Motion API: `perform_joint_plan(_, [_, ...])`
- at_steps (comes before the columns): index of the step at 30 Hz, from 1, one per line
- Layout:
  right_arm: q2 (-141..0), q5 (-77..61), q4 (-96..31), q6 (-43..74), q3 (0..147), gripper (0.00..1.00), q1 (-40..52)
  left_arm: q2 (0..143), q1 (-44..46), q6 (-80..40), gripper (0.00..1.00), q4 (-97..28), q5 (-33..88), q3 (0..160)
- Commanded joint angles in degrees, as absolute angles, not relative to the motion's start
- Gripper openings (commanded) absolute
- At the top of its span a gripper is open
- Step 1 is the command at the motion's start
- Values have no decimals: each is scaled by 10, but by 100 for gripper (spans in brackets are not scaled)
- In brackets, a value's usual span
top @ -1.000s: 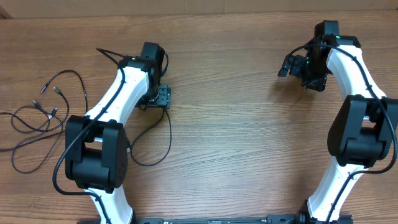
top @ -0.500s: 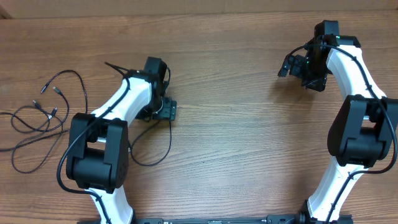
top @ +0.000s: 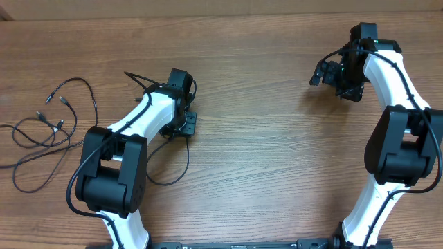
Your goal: Untangle cables
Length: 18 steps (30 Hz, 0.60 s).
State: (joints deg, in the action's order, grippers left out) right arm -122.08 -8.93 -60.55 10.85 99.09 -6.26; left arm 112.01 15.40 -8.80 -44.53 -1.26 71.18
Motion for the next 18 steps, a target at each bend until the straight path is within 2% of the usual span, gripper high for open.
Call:
perform_joint_plan(1, [-1202,-86,-603,108,996,100,-61,1131,158,-88,38,-449,11,691])
perform_joint_plan(2, [-1202,-86,-603,108,996,100,-61,1131,158,-88,40,-450,11,691])
perform_joint_plan(5, [-1202,-86,-603,108,996,100,-61,1131,158,-88,58,-454,11,691])
perform_joint_plan(8, [-1202,-86,-603,108,996,100,-61,1131,158,-88,60,-470,11,691])
perform_joint_plan(11, [-1202,-86,-603,108,996,100,-61,1131,158,-95,48,-491,12,691])
perform_joint_plan(17, [-1202,-86,-603,108,996,100,-61,1131,158,-99,41,-510,31,686])
perform_joint_plan(18, [-1202,-86,-603,108,996,100,-61,1131,158,-99,36,-509,30,686])
